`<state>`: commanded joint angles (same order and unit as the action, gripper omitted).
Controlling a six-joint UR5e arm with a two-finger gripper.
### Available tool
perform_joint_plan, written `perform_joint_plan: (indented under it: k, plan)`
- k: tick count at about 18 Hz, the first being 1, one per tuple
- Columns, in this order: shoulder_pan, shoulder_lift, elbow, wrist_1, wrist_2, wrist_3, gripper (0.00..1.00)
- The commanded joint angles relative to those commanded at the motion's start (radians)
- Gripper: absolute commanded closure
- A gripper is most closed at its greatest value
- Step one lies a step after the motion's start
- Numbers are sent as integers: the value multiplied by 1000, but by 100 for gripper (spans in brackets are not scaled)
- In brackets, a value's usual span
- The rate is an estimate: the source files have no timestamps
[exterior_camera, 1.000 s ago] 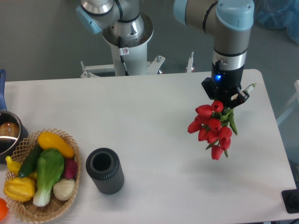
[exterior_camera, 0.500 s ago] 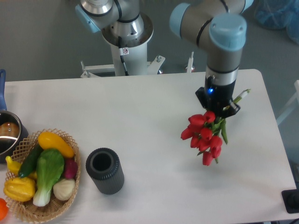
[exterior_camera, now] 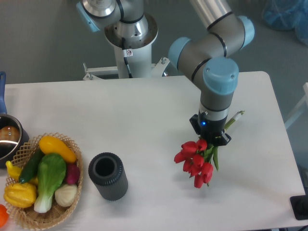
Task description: Place the flowers on the table
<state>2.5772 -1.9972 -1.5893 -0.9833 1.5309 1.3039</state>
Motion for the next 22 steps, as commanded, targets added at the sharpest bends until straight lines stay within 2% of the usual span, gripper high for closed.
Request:
perform_joint_plan:
  k: [1,2,3,9,15,22]
  plan:
    - [-2,-5,3,0,0,0,45]
    - [-2,-6,3,0,-2,3,13]
    - [-2,-6,3,5,-2,-1,0]
    - [0,-2,-1,71,0,-2,0]
    - [47,6,3,95,-5,11,0]
    - [75,17,-11,92,6,31,0]
